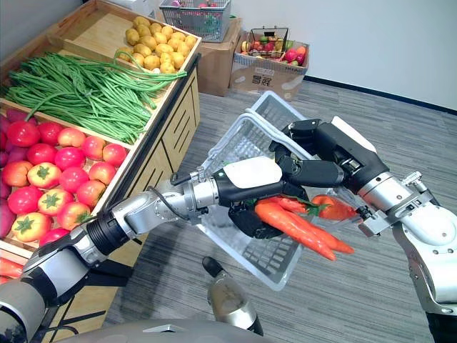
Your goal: Pick vegetable in the basket
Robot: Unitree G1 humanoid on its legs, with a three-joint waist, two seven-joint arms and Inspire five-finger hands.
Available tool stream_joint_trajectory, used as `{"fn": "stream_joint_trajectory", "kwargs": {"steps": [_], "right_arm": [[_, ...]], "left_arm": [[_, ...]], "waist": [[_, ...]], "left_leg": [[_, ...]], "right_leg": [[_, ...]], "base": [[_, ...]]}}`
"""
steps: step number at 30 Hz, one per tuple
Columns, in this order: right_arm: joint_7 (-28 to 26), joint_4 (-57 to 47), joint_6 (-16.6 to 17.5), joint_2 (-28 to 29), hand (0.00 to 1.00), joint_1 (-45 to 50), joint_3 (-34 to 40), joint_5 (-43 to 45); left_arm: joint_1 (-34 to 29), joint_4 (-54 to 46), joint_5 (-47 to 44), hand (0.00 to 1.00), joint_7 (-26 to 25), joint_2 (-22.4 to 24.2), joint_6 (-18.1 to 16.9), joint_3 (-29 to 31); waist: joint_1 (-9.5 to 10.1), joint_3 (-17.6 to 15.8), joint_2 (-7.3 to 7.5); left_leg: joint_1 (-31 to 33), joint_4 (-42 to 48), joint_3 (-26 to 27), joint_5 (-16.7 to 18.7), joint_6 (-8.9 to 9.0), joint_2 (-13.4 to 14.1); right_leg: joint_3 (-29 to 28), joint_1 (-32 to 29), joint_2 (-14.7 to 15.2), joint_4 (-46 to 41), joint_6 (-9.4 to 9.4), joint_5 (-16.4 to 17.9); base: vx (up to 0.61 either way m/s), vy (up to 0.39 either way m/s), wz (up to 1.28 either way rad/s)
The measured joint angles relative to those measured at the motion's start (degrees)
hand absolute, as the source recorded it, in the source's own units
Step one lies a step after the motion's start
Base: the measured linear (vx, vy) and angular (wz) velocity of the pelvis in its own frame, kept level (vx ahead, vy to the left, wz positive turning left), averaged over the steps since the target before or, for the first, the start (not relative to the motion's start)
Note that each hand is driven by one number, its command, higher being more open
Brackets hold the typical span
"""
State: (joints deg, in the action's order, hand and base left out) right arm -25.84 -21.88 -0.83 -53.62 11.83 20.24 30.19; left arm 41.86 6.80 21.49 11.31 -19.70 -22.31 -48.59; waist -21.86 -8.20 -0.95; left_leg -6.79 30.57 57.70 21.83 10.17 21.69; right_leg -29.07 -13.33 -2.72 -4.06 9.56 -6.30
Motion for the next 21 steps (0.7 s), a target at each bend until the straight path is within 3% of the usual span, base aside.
{"fn": "stream_joint_trajectory", "kwargs": {"steps": [14,21], "right_arm": [[-1.03,-0.91,-0.52,0.0,0.0,4.58,-0.66,0.49],[-1.8,-2.21,-1.72,0.21,0.0,5.8,-0.68,0.46]], "left_arm": [[0.6,0.05,12.57,0.0,-0.66,-2.4,-1.44,-0.36],[0.62,7.94,19.92,0.0,-1.88,-1.29,0.06,0.37]], "waist": [[-0.16,-0.01,-0.66],[0.02,-0.04,-1.02]], "left_leg": [[0.71,0.82,-0.87,0.25,-0.48,0.13],[1.75,2.06,-1.91,0.55,-0.99,0.6]], "right_leg": [[0.62,-0.06,0.43,0.0,0.09,-0.13],[1.29,-0.18,0.71,-0.01,0.27,-0.25]], "base": [[0.0,0.025,0.02],[-0.01,0.019,0.05]]}}
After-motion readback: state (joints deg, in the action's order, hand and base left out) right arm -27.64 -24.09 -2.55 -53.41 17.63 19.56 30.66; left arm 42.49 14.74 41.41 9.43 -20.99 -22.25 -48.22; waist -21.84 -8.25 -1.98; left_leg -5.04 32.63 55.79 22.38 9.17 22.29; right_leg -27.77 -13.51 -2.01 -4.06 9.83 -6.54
